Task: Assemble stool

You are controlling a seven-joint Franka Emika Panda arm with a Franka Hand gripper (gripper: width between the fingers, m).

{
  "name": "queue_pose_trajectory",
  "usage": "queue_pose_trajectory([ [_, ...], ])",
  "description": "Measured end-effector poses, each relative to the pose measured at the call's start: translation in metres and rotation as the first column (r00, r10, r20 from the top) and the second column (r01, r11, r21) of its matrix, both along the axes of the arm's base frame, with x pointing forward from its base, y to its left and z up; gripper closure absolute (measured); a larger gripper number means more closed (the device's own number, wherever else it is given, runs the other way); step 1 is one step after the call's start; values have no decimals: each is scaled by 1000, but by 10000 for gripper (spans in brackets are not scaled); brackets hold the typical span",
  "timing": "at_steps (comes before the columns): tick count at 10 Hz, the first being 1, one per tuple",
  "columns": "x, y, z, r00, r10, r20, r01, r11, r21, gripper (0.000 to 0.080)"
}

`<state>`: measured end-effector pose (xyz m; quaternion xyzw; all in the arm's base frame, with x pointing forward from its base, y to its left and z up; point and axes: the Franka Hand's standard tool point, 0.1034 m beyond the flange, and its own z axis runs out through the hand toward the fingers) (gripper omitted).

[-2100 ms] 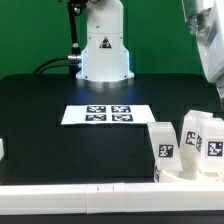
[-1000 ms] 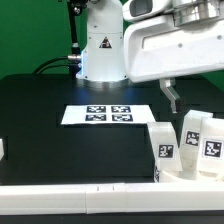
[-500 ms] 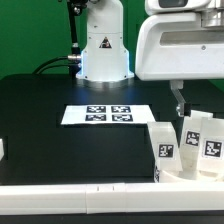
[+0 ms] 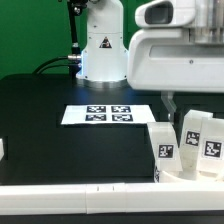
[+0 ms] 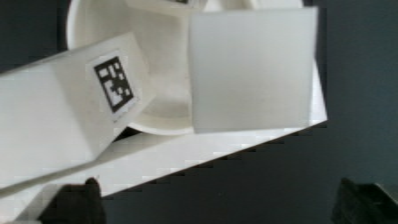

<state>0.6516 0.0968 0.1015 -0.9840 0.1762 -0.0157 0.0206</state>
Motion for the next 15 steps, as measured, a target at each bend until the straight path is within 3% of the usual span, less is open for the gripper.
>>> queue_pose_trajectory([
  [4, -10, 27, -17, 1000, -20, -1, 20, 1000, -17, 151],
  [6, -14, 26, -26, 1000, -2, 2, 2, 999, -35, 151],
  [7, -14, 23, -29, 999, 31, 16, -30, 997, -64, 151],
  [9, -13, 22, -28, 1000, 13, 18, -12, 998, -64, 151],
  [11, -13, 21, -28, 1000, -5, 18, 6, 998, -64, 410],
  [12, -13, 21, -29, 998, -58, 19, 59, 996, -60, 466],
  [15, -13, 20, -29, 953, -301, 20, 302, 953, -41, 466],
])
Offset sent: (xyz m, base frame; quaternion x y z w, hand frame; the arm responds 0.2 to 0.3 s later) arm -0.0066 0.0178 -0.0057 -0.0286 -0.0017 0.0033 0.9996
